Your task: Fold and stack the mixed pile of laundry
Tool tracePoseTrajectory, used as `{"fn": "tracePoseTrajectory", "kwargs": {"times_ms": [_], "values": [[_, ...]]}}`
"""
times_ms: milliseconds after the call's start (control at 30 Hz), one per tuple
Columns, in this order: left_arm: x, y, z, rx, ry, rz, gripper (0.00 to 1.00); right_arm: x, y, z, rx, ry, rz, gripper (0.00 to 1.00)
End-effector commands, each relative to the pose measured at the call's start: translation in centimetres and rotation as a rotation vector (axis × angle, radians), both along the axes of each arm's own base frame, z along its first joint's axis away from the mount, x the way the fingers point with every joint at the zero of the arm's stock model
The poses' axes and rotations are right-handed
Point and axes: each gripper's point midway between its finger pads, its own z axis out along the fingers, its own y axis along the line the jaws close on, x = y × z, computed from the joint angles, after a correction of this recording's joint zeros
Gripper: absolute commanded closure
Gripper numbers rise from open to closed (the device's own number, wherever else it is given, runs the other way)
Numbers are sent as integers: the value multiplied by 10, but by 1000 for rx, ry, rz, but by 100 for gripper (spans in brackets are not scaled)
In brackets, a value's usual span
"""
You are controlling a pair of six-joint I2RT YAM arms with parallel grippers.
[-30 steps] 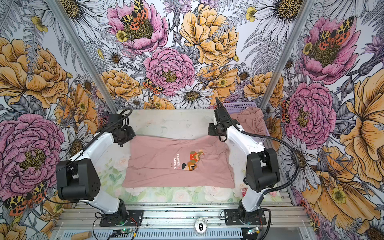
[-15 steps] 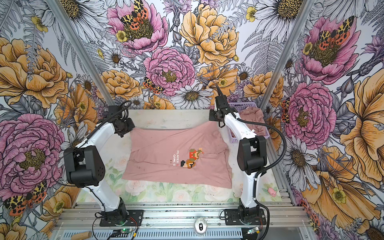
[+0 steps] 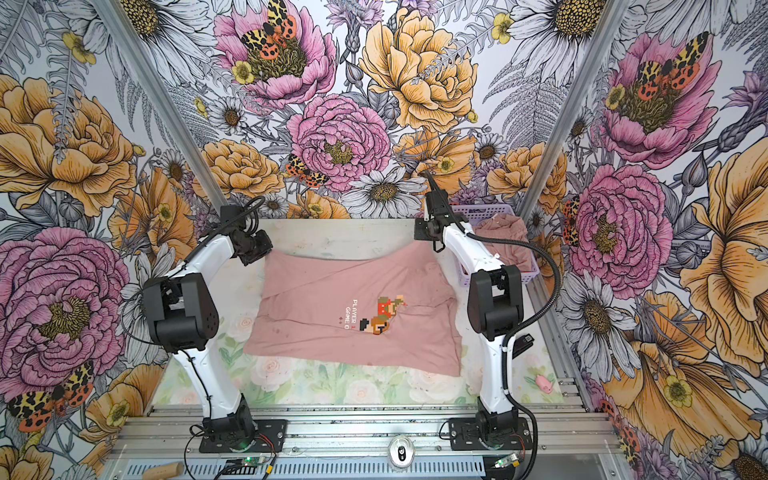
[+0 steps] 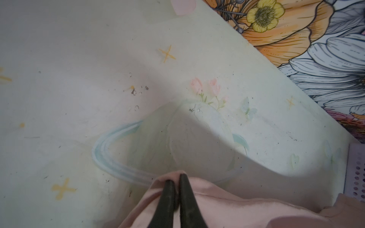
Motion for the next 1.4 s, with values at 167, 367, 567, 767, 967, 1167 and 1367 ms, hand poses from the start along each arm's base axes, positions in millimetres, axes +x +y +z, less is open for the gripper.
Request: {"fn": "tracePoseTrajectory", "kwargs": {"times_ms": [167,367,567,767,967,1167,1367], "values": [[30,7,-22,8,0,-11,68,12,-1,-8,-25,-13,-4,100],[37,11,-37,15,18,-20,62,12,0,-13,-24,-3,-8,100],[26,2,-66,11,89,-80,67,14,2,-13,-20,-5,-5,100],[16,-1,-89,52,153,-91,70,14,2,-12,-24,-8,1,100],[20,2,-96,74,160,-84,70,11,2,-13,-23,-2,2,100],[24,-6,-97,72,161,-103,79,10,0,-15,-28,2,-3,100],[22,-9,-91,76,154,-106,86,11,0,-16,-28,3,-4,100]]}}
